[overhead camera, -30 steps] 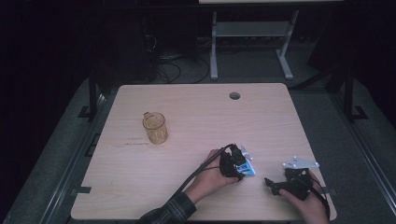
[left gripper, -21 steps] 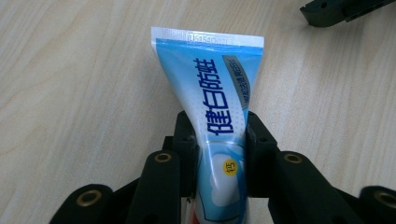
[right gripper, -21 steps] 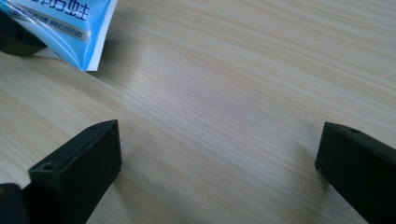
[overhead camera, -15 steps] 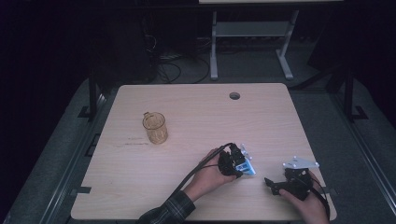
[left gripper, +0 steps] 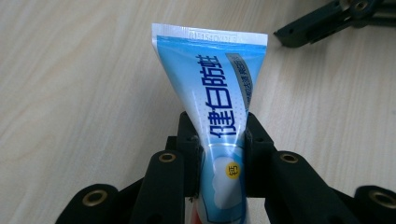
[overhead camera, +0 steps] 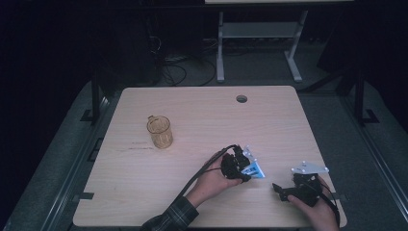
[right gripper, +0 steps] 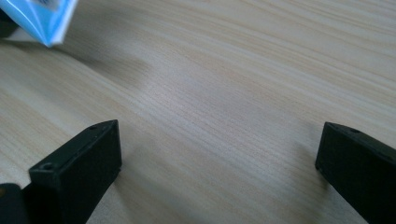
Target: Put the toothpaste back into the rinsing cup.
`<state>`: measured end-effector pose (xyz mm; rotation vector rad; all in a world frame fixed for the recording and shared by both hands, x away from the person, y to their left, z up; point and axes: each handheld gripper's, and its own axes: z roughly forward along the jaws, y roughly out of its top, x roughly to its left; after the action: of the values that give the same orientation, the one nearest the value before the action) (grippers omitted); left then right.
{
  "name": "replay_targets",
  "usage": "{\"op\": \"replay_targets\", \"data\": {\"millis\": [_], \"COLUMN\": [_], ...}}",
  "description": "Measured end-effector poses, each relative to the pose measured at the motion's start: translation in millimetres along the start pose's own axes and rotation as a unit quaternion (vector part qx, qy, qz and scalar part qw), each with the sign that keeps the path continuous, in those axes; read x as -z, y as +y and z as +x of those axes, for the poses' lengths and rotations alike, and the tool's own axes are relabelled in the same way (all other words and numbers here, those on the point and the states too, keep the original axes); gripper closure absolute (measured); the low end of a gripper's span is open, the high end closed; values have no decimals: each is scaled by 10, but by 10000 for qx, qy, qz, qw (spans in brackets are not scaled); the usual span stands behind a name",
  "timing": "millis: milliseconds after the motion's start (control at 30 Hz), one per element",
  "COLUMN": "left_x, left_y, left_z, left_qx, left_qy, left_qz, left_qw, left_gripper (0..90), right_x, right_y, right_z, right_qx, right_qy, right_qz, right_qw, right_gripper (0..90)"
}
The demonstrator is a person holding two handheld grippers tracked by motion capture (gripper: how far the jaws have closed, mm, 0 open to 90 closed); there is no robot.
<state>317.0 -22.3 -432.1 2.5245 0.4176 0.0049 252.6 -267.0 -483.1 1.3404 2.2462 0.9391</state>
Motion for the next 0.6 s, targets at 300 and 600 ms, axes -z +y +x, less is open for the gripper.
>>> {"op": "replay_targets", "data": {"millis": [300,600], "left_x": [157,298], "left_y": [-47,-112], "left_z": [18,69], "left_qx": [74,133], "left_qy": [-155,-387], "left_qz": [-547,-1111], "left_qw": [9984,9930], "left_gripper": [733,733], "right_x": [0,-1], "right_y": [0,0], "right_z": [-1,-1], "right_qx": [10,11], "right_qy": [-2,-3], "right_qz": [-6,-7], "right_qw": [10000,10000], "right_gripper": [0,0]}}
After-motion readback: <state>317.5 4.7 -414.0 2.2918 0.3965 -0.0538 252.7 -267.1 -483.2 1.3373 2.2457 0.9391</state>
